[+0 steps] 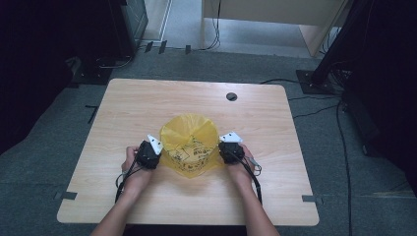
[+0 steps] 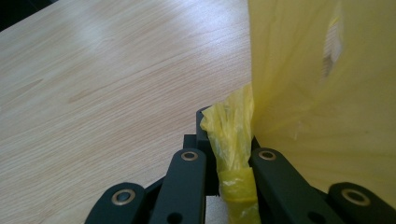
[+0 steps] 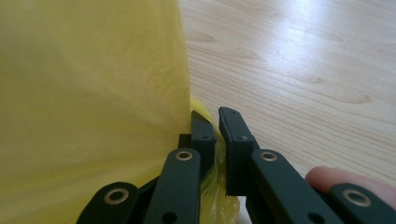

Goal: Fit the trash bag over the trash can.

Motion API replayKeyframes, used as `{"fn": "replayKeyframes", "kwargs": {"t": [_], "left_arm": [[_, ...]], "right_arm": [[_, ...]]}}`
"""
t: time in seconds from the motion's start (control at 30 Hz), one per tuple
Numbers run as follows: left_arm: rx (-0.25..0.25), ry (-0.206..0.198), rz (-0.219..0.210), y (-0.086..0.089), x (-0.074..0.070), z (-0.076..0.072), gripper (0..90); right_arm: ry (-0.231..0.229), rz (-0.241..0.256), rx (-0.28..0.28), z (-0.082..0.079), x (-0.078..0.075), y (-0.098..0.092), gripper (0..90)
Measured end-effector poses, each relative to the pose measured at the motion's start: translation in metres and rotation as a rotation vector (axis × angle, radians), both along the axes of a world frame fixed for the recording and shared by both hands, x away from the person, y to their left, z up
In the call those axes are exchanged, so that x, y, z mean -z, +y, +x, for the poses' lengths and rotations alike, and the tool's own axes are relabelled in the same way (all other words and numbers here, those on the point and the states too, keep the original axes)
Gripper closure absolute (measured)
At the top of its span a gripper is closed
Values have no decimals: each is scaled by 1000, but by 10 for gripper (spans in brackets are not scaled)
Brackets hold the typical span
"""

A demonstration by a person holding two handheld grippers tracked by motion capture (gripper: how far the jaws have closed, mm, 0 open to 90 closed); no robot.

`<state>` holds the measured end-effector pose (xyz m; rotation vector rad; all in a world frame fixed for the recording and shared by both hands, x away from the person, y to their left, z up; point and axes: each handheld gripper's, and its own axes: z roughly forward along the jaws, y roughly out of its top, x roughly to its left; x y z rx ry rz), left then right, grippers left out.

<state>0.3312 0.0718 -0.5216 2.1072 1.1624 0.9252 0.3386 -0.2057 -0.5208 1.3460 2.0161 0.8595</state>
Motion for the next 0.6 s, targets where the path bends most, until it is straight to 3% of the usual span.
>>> {"fn": "replayKeyframes", "kwargs": {"t": [0.1,0.13,0.17,0.2,0.23,0.27,0.37,0.4,0.5,0.6], "left_arm": [[4,0,-22,2,-1,0,844],[4,19,-64,7,-2,1,779],[7,56,-151,14,-4,4,704],[16,117,-249,23,-4,8,613],[16,149,-310,30,-5,10,542],[-2,157,-335,36,-7,11,477],[-21,139,-322,38,-10,9,451],[-26,139,-335,38,-13,9,443],[-10,124,-330,35,-22,3,422],[11,120,-330,34,-30,-2,397]], "right_arm": [[-7,-15,6,-1,0,2,858],[-5,-7,9,-1,0,2,854],[1,14,18,0,0,0,828],[17,52,34,1,0,-4,754],[51,125,34,3,-1,-10,666],[94,246,1,6,-2,-22,590],[77,267,-4,5,-4,-26,556],[73,271,-5,3,-6,-27,544],[60,288,-7,-1,-14,-25,506],[43,250,-31,-5,-22,-19,446]]}}
